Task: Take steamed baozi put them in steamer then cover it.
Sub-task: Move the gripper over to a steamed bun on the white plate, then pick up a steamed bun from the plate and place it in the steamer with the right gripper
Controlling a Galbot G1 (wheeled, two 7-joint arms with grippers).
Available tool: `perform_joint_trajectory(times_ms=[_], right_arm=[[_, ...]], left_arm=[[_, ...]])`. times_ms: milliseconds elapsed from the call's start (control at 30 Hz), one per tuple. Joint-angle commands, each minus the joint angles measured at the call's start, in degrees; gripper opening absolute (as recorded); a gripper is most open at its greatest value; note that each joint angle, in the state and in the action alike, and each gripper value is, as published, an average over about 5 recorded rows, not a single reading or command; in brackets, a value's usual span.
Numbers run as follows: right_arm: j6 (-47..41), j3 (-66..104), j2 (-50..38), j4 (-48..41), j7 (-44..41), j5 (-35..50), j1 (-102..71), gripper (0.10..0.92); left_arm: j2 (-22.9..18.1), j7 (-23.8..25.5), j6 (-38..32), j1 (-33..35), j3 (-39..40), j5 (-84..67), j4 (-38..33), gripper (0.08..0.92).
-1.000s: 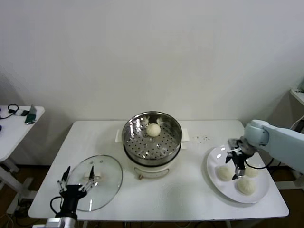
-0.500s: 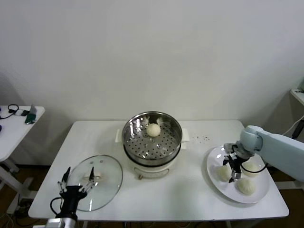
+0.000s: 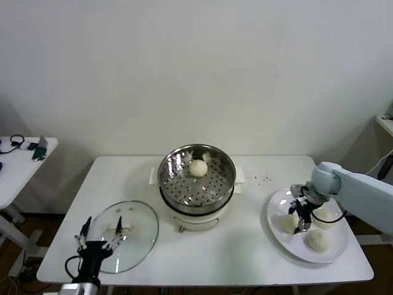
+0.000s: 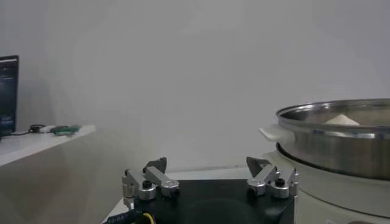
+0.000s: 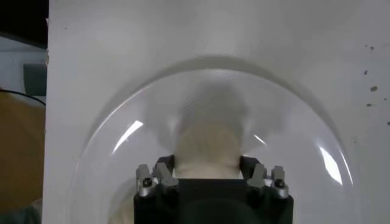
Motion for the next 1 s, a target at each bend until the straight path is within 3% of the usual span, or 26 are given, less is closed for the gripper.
perform_joint_trajectory(times_ms=[33,233,533,700,1000], right_arm=[[-0.7,-2.6,-0.5,0.4,0.3,6.8,6.4,0.687],[-0.7,-14.8,2.6,0.5,-0.4,16.4,25.3,0.685],[-1.7,-27.9,15.1,0.7,0.0,33.9,47.0,0.685],[-3.0,-29.3,22.7,0.5,1.0,40.6,50.1,0.687],[-6.6,-26.0,36.6,-1.9,3.9,41.8,44.0,0.687]], left_arm=[[-0.1,0.0,0.0,0.2,0.0,-0.1,-0.3,0.823],[0.0,0.0,0.1,0.2,0.2,-0.2,-0.4,0.823],[-0.1,0.0,-0.4,0.0,2.0,0.9,0.0,0.823],[0.2,-0.1,-0.4,-0.2,2.5,1.2,-0.3,0.823],[0.6,-1.5,-0.6,-0.3,2.8,1.3,-1.6,0.823]])
